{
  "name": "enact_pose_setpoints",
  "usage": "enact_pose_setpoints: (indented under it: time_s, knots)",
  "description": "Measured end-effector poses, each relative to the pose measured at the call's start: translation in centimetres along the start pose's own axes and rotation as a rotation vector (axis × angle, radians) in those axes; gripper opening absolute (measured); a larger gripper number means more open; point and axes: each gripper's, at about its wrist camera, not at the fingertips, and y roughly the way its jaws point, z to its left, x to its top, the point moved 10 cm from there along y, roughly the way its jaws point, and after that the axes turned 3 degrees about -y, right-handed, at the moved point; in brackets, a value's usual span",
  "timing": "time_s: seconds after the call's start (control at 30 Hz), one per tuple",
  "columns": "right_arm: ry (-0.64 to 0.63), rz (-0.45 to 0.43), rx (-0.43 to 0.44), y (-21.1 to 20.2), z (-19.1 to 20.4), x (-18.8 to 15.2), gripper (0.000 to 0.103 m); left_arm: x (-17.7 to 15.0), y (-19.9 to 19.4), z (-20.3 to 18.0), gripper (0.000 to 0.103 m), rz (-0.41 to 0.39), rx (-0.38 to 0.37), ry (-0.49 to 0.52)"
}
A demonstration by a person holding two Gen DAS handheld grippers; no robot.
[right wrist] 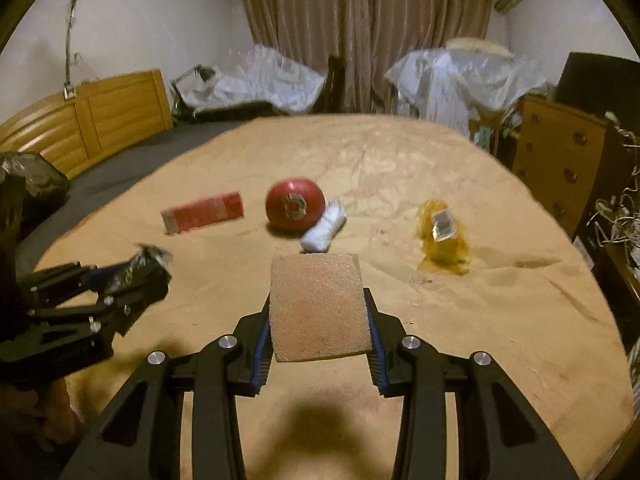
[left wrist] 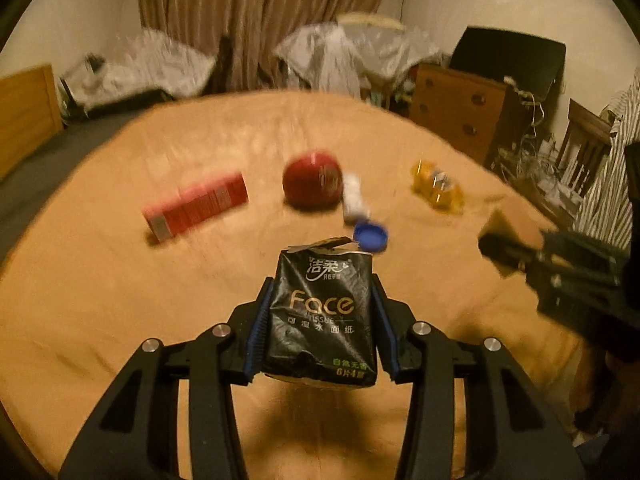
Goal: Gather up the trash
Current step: 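Lift the tissue pack and sponge pad with both tools off the bed, then carry the tissue pack and sponge pad with both tools over the white bucket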
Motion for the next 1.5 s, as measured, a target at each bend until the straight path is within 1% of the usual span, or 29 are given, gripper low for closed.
enact_pose_setpoints:
  time_s: [0.03, 0.17, 0.27, 0.4, 0.53, 0.73, 1.03, 1.3, 1.5]
  knots:
    - [0.004, -0.021, -0.009, -1.2, 0.1, 0.2, 0.04, 0.5, -0.8, -0.3, 0.043, -0.019, 0.008, 0.001]
    - [0.03, -0.101, -0.043, -5.8, 0.3, 1.2, 0.04, 2.7, -5.6, -1.5, 0.043, -0.141, 0.073, 0.007]
    - [0.03, -0.164, -0.076, -9.1, 0.7, 2.0, 0.04, 3.6, -8.3, -2.5, 0.043, -0.213, 0.109, 0.0]
    - [0.009, -0.238, -0.123, -12.9, 1.8, 2.7, 0.041, 4.1, -11.0, -3.8, 0.043, -0.294, 0.14, 0.004]
    - [0.005, -0.274, -0.141, -15.8, 2.7, 2.4, 0.04, 4.5, -12.9, -4.8, 0.043, -0.346, 0.16, 0.018]
    - [0.024, -0.296, -0.148, -18.8, 3.0, 1.8, 0.04, 4.7, -13.5, -5.5, 0.043, -0.352, 0.159, 0.021]
    - [0.023, -0.29, -0.152, -19.3, 2.7, 2.0, 0.04, 4.6, -13.3, -6.0, 0.043, -0.322, 0.133, 0.017]
    - [0.047, -0.249, -0.184, -20.9, -0.5, 0.4, 0.041, 4.1, -11.2, -8.5, 0.043, -0.269, 0.073, 0.035]
    - [0.075, -0.223, -0.238, -23.0, -4.9, -1.1, 0.041, 4.1, -10.1, -11.8, 0.043, -0.25, 0.015, 0.072]
